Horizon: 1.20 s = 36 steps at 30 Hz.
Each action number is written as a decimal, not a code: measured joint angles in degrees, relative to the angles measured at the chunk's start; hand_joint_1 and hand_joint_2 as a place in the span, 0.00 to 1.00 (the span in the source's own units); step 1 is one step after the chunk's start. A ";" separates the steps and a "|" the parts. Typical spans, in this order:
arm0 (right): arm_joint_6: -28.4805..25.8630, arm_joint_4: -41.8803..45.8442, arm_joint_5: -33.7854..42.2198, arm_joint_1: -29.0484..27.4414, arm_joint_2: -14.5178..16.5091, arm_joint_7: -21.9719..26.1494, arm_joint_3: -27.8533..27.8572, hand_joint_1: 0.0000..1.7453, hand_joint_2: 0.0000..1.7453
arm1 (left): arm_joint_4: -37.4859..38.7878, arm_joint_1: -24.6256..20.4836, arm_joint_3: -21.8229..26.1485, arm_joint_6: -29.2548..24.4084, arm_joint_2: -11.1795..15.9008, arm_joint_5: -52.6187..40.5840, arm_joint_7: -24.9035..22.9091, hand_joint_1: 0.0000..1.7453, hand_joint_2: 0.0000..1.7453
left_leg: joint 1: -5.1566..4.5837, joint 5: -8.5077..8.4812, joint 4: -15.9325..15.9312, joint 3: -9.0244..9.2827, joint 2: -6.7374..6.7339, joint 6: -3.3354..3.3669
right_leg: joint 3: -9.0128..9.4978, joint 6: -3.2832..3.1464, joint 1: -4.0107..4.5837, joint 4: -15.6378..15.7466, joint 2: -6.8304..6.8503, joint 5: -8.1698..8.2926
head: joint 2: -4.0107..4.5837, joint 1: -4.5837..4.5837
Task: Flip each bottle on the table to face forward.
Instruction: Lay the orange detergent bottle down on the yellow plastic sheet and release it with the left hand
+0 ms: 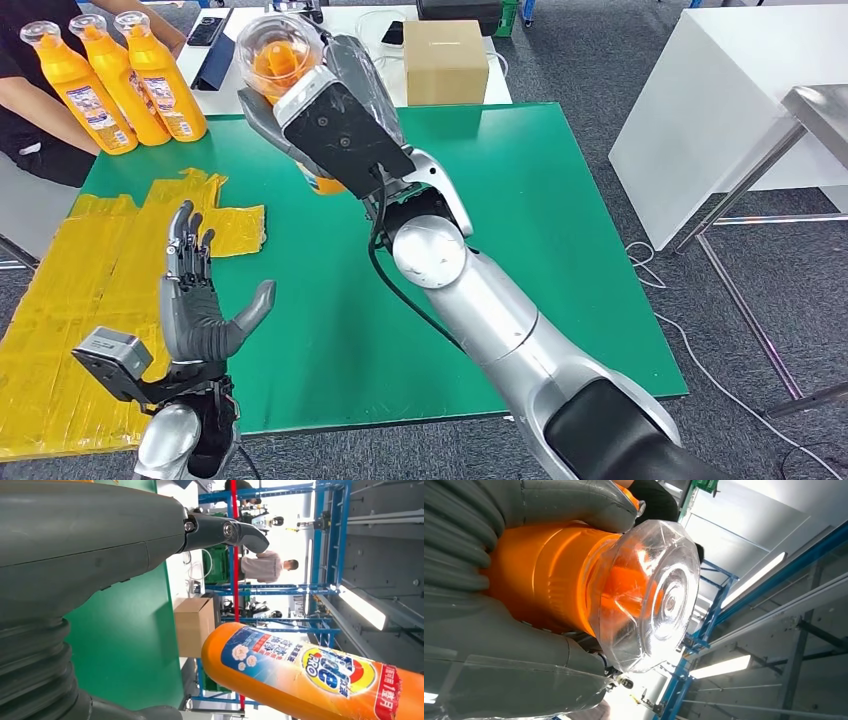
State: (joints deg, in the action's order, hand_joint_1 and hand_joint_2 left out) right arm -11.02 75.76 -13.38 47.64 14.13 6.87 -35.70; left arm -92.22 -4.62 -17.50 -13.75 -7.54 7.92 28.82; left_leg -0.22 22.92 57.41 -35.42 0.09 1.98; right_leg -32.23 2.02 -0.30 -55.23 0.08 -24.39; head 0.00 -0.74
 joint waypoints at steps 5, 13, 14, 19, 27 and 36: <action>-0.31 -0.42 0.86 -0.23 0.60 0.20 -0.18 1.00 1.00 | -0.71 0.25 0.03 -0.49 -0.20 2.31 0.54 0.00 1.00 | 0.00 0.00 0.00 0.00 0.00 0.00 | 0.00 0.00 0.00 0.00 0.00 0.00 | 0.00 0.00; -0.70 -2.60 3.24 -0.67 2.03 1.00 -0.49 1.00 1.00 | -2.37 0.67 0.01 -2.00 -0.96 3.90 2.07 0.00 1.00 | 0.00 0.00 -0.01 -0.01 0.00 0.00 | 0.00 0.00 0.00 0.00 0.00 0.00 | 0.00 0.00; -0.56 -3.07 3.65 -0.68 2.32 1.00 -0.61 1.00 1.00 | -2.31 0.66 0.01 -2.42 -1.09 3.57 2.65 0.00 1.00 | 0.00 0.00 -0.01 -0.01 0.00 0.00 | 0.00 0.00 0.00 0.00 0.00 0.00 | 0.00 0.00; 0.83 -6.31 5.45 -0.67 4.36 0.99 -1.99 1.00 1.00 | 0.00 0.21 -0.24 -4.93 -1.86 -0.74 7.59 0.00 1.00 | 0.01 0.00 -0.01 -0.01 -0.01 -0.01 | -0.02 0.00 0.00 0.00 0.00 0.00 | 0.00 0.00; 1.18 -9.33 9.17 -0.46 5.50 0.48 -7.01 1.00 1.00 | 6.55 -2.25 -1.80 -8.24 -2.48 -7.34 9.95 0.00 1.00 | 0.00 -0.01 -0.01 -0.02 0.02 -0.01 | -0.01 0.00 0.00 0.00 0.01 0.00 | 0.00 0.00; -0.79 -11.08 13.28 1.47 5.50 -0.44 -12.39 1.00 1.00 | 14.20 -5.17 -4.07 -13.19 -2.87 -15.23 9.87 0.00 1.00 | 0.00 -0.01 0.00 -0.02 0.03 -0.01 | -0.01 0.00 0.00 0.00 0.01 0.00 | 0.00 -0.01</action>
State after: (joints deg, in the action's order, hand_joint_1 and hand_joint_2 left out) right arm -11.81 64.67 -0.10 49.11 19.63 6.43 -48.09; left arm -78.02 -9.79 -21.56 -26.94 -10.41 -7.31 38.69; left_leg -0.22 22.91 57.41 -35.44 0.13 1.97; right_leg -32.25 2.02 -0.30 -55.23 0.09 -24.39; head 0.00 -0.75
